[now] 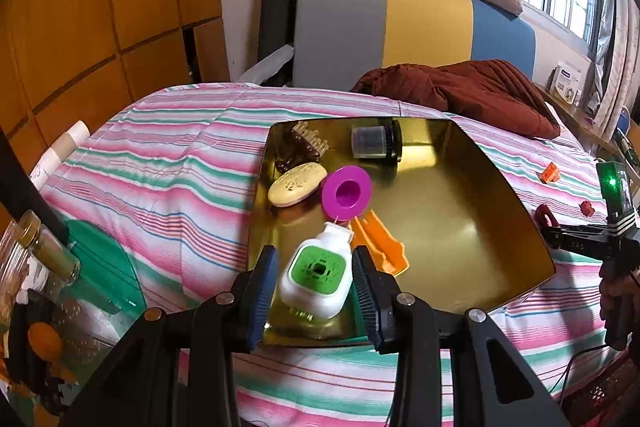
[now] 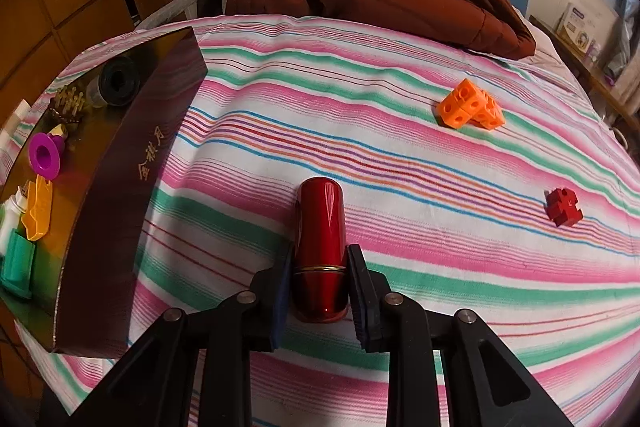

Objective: Organize rigid objects
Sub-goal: 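Carry the red lipstick to the tray and release it with the right tool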

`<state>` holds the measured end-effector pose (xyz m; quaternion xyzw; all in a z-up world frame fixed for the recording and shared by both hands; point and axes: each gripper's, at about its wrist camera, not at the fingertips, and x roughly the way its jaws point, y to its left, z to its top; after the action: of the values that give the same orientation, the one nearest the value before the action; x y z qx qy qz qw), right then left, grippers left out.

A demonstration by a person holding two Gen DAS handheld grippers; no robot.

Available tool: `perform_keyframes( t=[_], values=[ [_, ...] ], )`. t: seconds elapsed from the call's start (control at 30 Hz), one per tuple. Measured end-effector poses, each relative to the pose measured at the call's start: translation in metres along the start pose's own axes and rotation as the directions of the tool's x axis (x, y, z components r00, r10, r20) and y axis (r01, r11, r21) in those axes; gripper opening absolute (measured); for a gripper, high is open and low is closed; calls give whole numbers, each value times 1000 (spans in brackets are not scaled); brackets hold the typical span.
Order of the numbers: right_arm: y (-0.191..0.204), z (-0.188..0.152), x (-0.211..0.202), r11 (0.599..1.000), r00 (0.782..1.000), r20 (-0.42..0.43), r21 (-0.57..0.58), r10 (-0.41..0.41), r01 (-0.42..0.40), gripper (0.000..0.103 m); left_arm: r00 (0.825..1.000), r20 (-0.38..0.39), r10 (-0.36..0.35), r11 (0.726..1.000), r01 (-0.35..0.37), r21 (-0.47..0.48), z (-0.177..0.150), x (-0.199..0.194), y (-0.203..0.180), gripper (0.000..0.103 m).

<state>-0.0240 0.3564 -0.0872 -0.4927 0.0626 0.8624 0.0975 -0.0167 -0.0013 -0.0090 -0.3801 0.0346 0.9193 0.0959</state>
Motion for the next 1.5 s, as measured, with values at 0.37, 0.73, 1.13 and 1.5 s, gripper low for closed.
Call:
perform_keyframes(
  t=[0.37,0.73,1.13,1.5],
  values=[
    [8,-1,-7,999,1000,11,37,23,-23,26,1000,5,7,1000,-7,-16,-4,-4,10,38],
    [38,23,-58,997,985,153,-6,83,-83,26,1000,-6,16,1000,-16,-24,-4,-1,15,38],
    [129,34,-84,953,951,150,-186,269,-240,26,1000,-9,28,998,-28,-48,-8,2,21,38],
    [202,7,-26,934,969,-60,-261,238,-245,26,998,-18,62,993,-63,-100,-16,4,42,38]
  ],
)
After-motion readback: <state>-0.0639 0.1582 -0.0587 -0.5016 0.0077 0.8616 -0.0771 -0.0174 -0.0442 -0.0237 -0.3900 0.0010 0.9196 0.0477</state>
